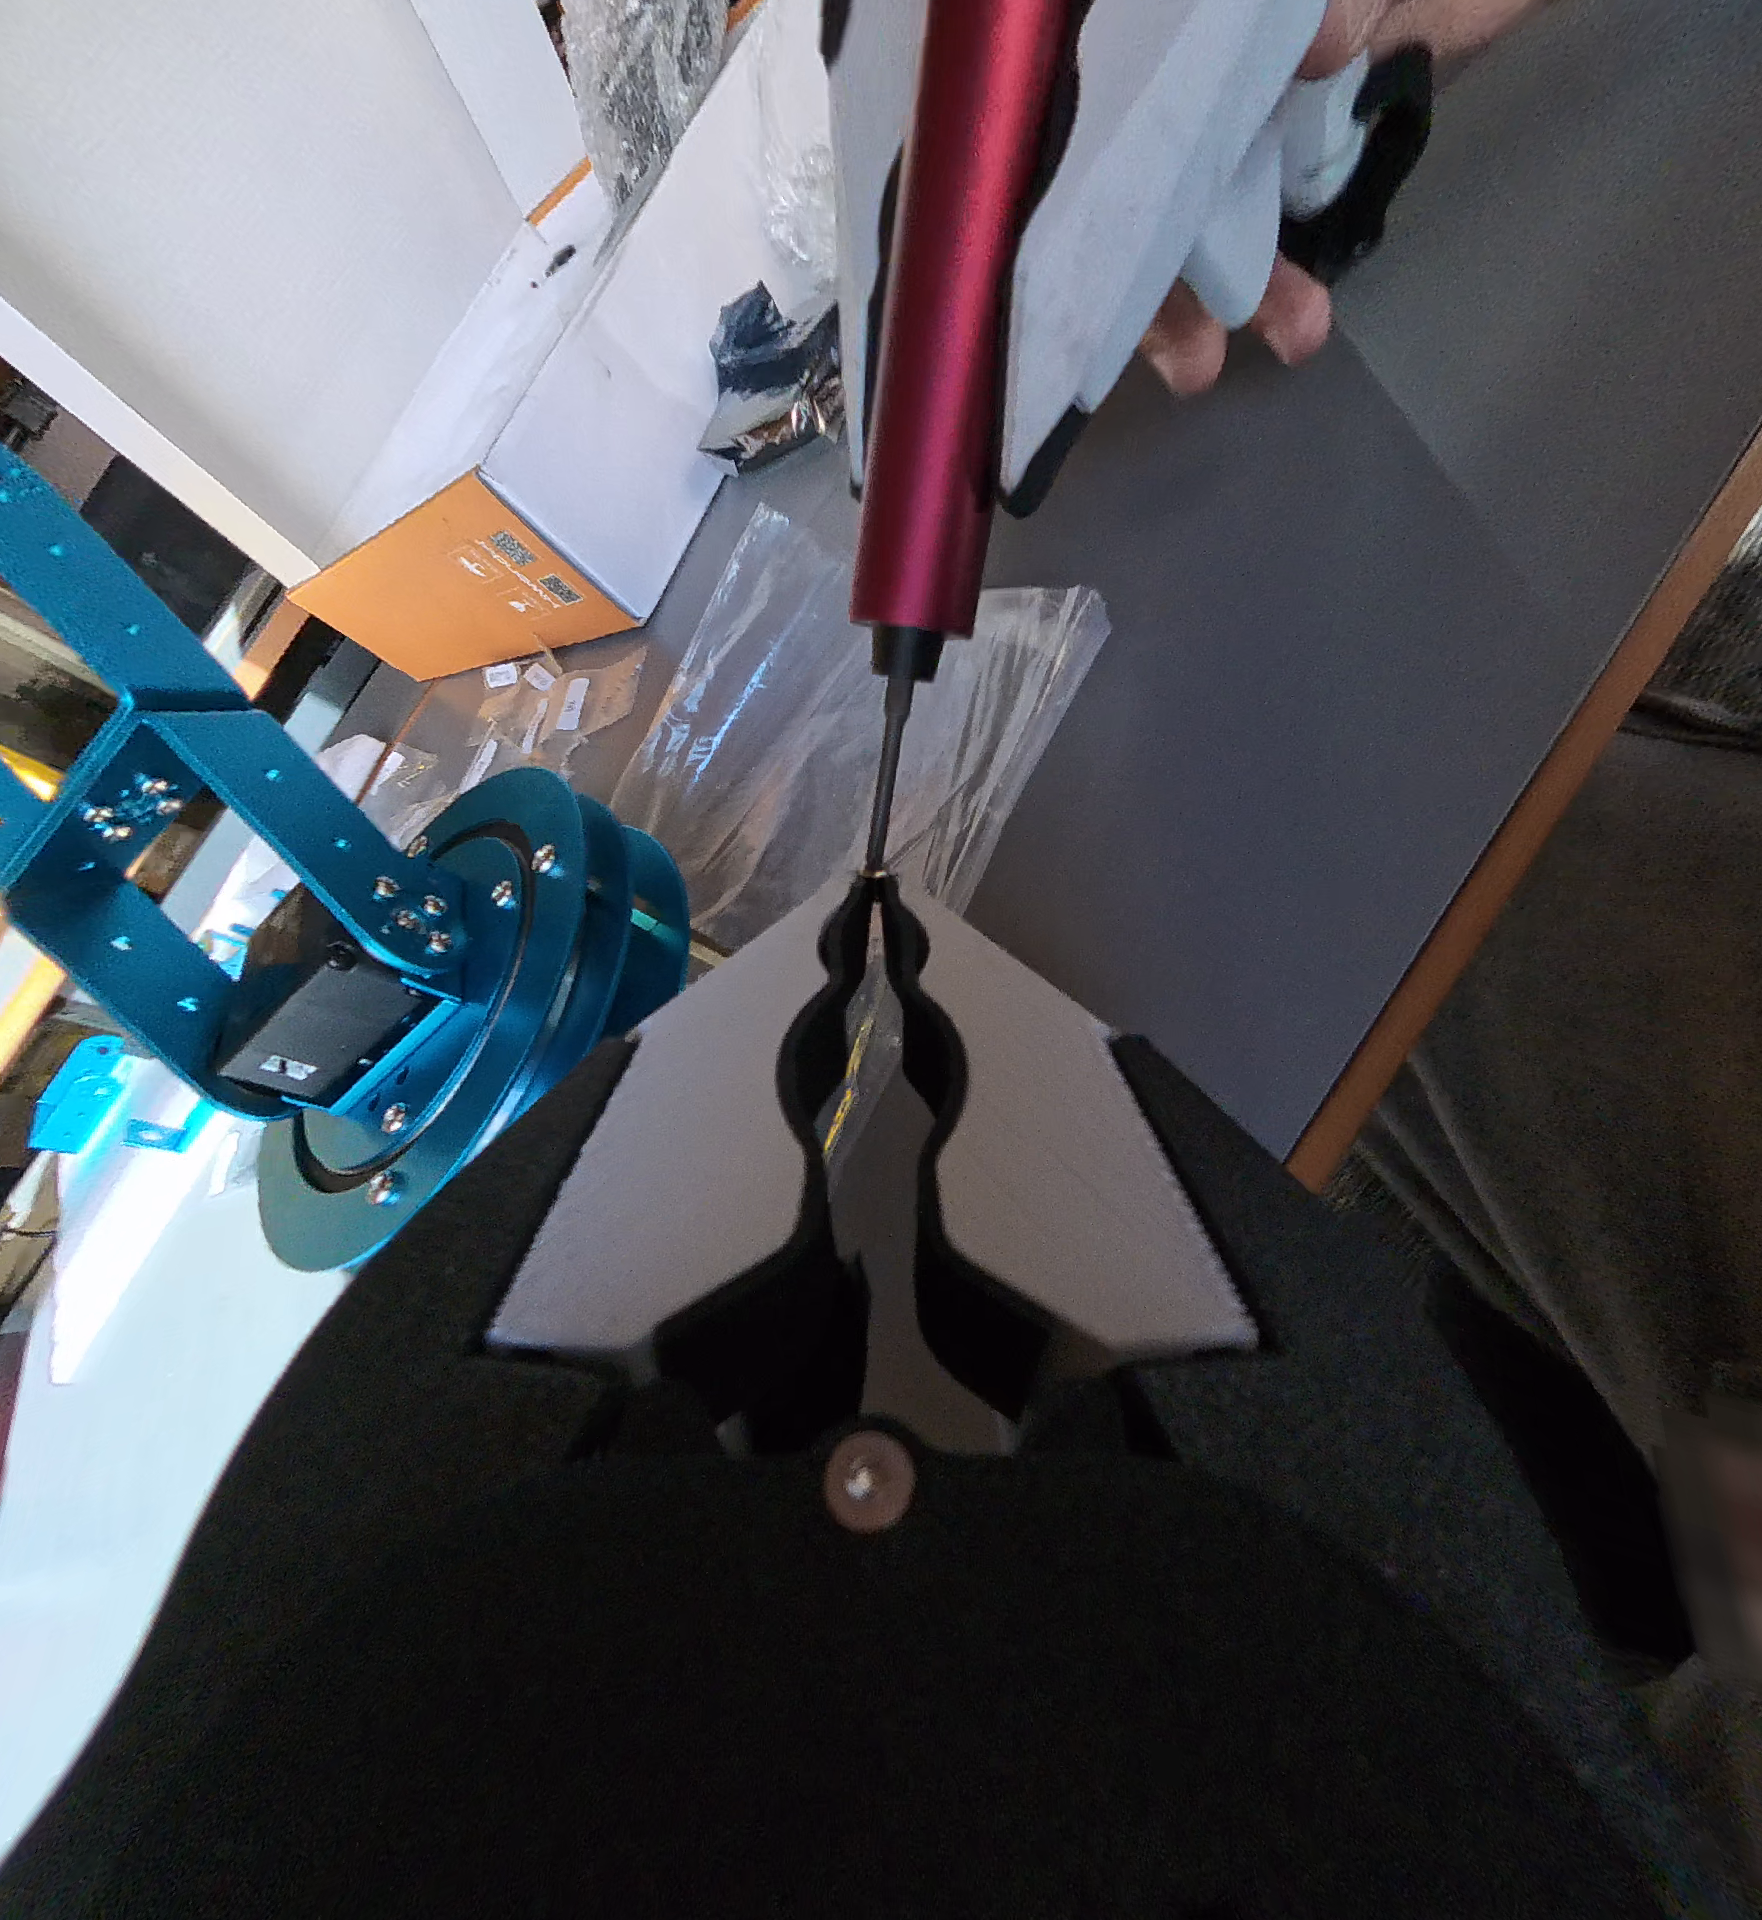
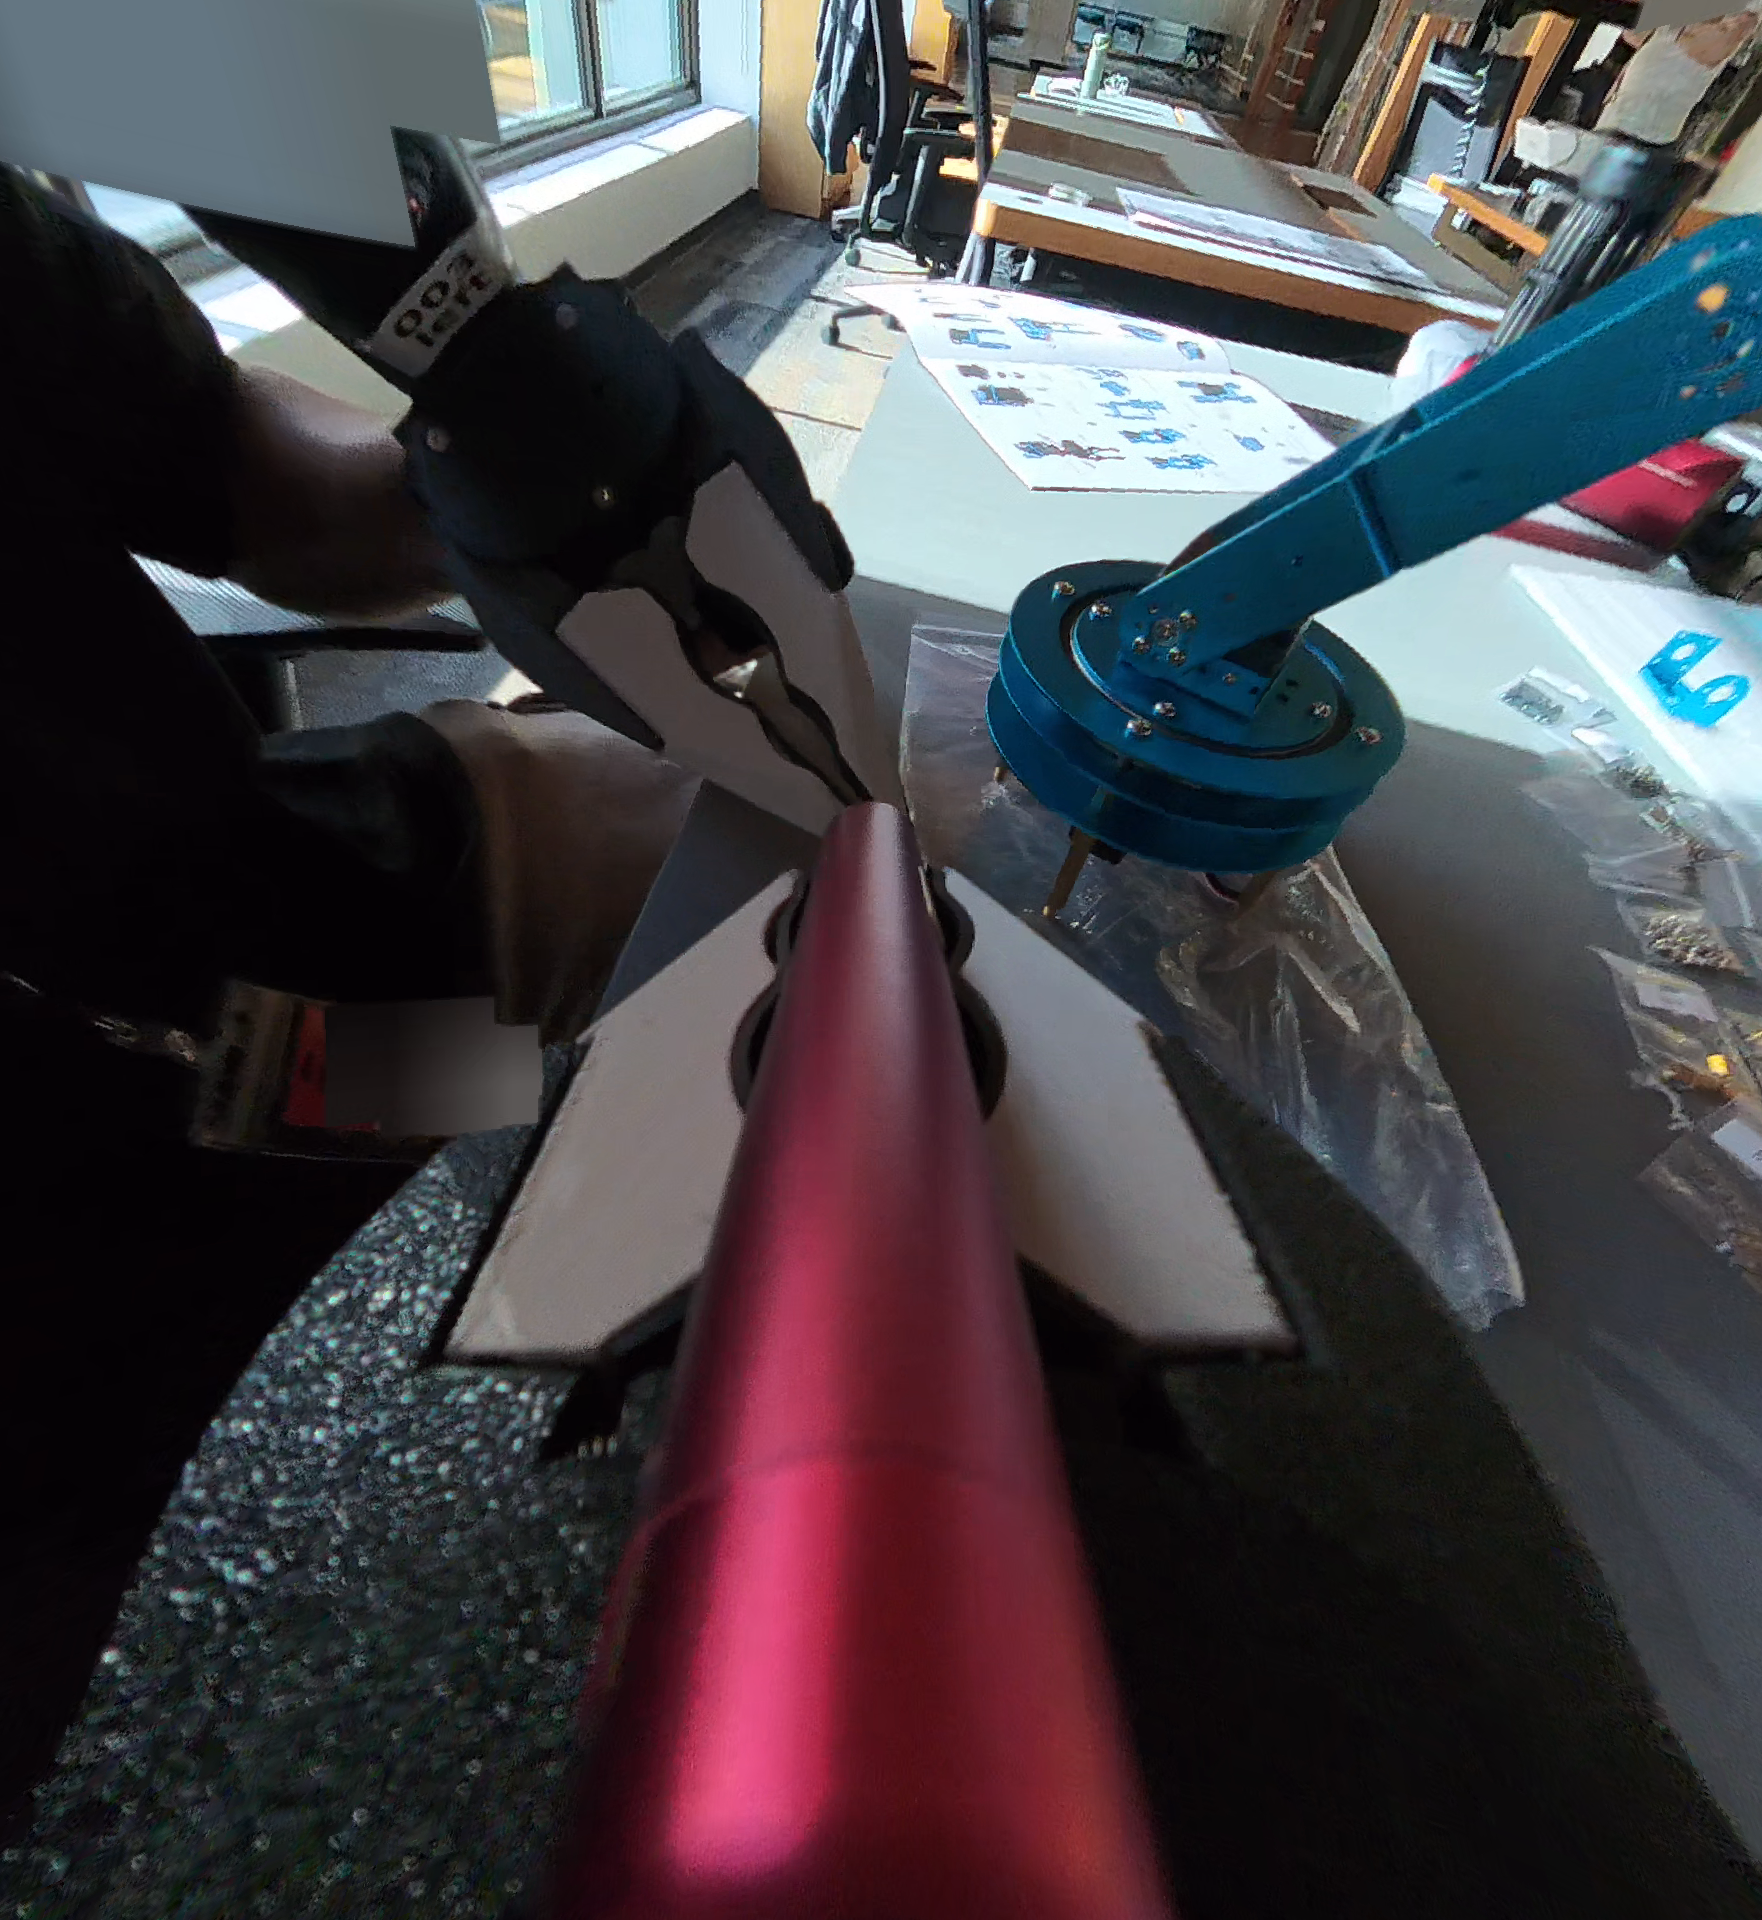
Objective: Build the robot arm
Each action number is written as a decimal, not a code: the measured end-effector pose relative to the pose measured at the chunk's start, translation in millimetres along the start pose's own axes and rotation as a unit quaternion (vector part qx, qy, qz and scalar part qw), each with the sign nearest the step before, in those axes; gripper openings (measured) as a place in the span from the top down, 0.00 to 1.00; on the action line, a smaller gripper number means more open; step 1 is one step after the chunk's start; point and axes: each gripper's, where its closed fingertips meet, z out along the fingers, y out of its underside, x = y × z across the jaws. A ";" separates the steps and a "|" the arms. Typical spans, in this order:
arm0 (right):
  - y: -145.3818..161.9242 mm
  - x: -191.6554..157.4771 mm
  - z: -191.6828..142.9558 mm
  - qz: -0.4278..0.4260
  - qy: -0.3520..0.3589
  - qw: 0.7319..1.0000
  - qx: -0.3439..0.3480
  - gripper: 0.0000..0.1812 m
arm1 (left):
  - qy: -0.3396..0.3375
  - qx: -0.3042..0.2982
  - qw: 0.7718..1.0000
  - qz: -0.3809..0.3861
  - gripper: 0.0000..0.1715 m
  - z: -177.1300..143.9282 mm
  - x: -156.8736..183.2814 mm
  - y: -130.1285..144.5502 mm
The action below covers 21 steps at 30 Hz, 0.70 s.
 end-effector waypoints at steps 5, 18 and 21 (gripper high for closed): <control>6.1 -5.0 8.2 -0.104 0.034 0.993 -0.037 0.88 | -0.011 -0.062 0.995 0.081 0.99 3.4 1.0 12.2; 7.6 -2.6 2.6 -0.146 0.065 0.987 -0.027 0.88 | -0.035 -0.053 0.991 0.120 0.98 10.0 -5.5 4.7; 7.5 0.2 0.3 -0.138 0.067 0.988 -0.020 0.88 | -0.045 -0.039 0.993 0.101 0.89 5.9 -14.7 -1.3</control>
